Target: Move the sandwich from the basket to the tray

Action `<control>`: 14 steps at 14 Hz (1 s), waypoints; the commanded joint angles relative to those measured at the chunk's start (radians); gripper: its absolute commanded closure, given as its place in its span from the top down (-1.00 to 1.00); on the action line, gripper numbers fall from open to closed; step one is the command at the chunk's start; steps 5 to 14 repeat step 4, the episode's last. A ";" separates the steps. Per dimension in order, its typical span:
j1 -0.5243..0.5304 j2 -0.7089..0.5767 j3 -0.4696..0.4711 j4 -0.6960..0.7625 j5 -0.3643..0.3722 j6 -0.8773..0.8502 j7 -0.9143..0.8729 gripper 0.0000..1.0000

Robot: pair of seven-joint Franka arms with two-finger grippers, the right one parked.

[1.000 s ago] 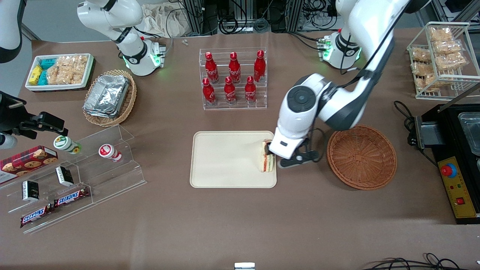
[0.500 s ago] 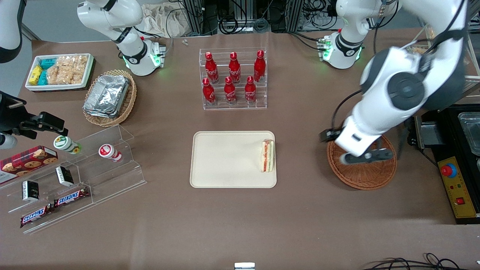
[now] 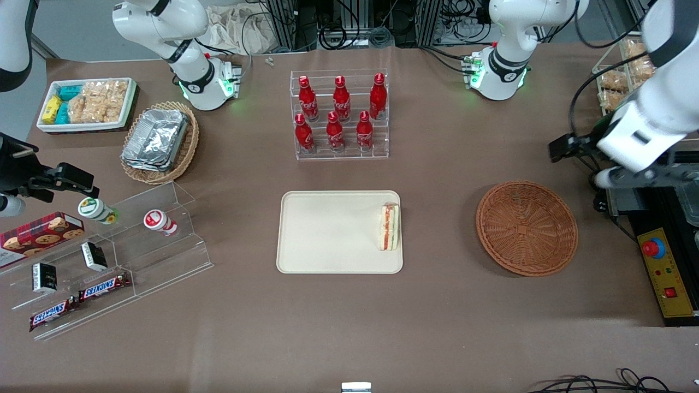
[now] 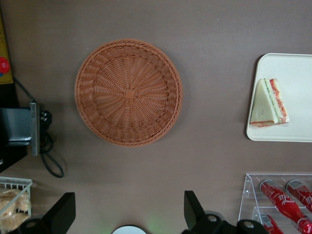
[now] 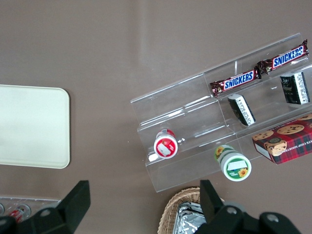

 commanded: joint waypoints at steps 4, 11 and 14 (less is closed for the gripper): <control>-0.022 0.041 0.003 0.044 -0.004 0.001 0.000 1.00; -0.022 0.041 0.003 0.044 -0.004 0.001 0.000 1.00; -0.022 0.041 0.003 0.044 -0.004 0.001 0.000 1.00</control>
